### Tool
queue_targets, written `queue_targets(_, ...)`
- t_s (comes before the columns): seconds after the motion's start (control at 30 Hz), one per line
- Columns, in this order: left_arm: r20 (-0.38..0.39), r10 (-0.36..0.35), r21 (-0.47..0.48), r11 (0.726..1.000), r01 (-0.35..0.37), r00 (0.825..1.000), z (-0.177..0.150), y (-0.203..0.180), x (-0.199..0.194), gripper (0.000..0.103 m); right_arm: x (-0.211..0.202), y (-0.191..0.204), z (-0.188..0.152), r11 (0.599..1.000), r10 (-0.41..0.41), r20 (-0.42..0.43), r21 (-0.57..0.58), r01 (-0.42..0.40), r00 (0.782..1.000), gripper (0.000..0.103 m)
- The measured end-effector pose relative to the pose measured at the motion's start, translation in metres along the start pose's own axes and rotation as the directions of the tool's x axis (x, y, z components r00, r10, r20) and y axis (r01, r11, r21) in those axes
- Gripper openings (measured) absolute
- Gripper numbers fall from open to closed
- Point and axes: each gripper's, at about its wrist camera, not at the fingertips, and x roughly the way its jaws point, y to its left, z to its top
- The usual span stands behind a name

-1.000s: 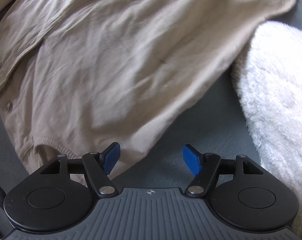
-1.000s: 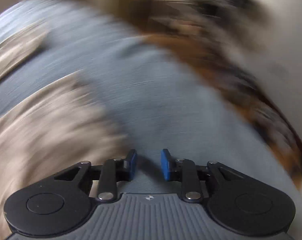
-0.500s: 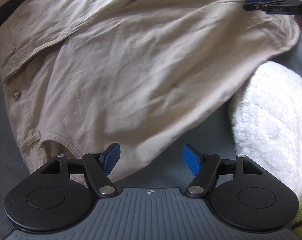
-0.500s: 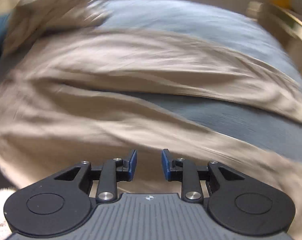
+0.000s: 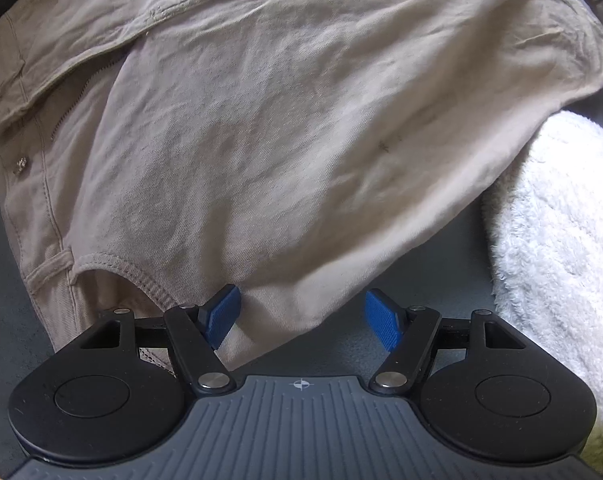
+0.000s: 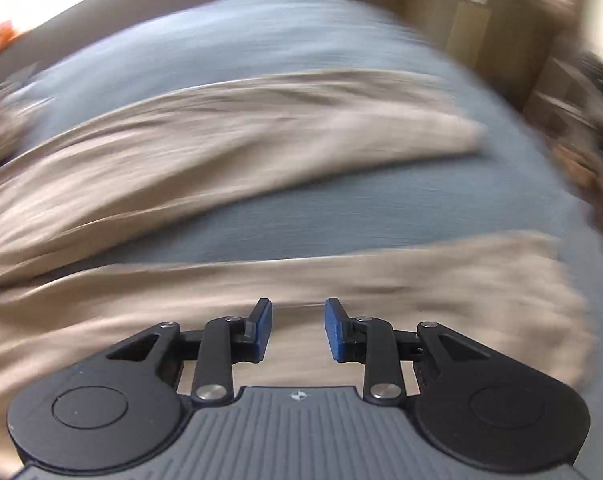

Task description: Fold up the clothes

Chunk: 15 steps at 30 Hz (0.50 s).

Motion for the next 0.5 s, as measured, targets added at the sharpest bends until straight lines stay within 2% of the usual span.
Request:
queue_targets(0.1,0.001,0.004,-0.015,1.0,-0.004,1.0,0.001,0.001,0.001,0.07,0.03,0.069,0.015,0.985,0.105,-0.034,-0.132,-0.109,0.994,0.031)
queue_targets(0.17,-0.001,0.006,-0.016,1.0,-0.006,1.0,0.002,0.002,0.001,0.07,0.061,0.098,0.024,0.985,0.069,-0.067,-0.156,-0.079,0.995,0.031)
queue_targets(0.23,-0.002,0.006,-0.013,1.0,-0.006,1.0,0.001,0.004,0.001,0.07,0.085,0.104,0.035,0.992,0.017,-0.06,-0.128,-0.024,0.998,0.031)
queue_targets(0.27,-0.001,0.002,-0.009,1.0,-0.002,1.0,0.001,0.005,0.001,0.07,0.091,0.098,0.044,0.997,0.016,-0.045,-0.079,-0.019,0.999,0.031)
queue_targets(0.33,0.004,-0.011,-0.017,1.0,0.011,1.0,-0.001,0.009,-0.001,0.07,0.088,0.092,0.06,1.0,0.01,-0.036,0.022,-0.009,0.999,0.031)
queue_targets(0.4,0.01,-0.024,-0.021,0.999,0.024,1.0,-0.003,0.013,-0.001,0.07,0.073,0.098,0.063,1.0,0.024,-0.035,0.013,-0.023,0.999,0.032)
queue_targets(0.5,0.015,-0.037,-0.019,0.999,0.038,0.999,-0.004,0.018,-0.001,0.07,0.051,0.121,0.05,0.991,0.1,-0.07,-0.076,-0.105,0.993,0.032)
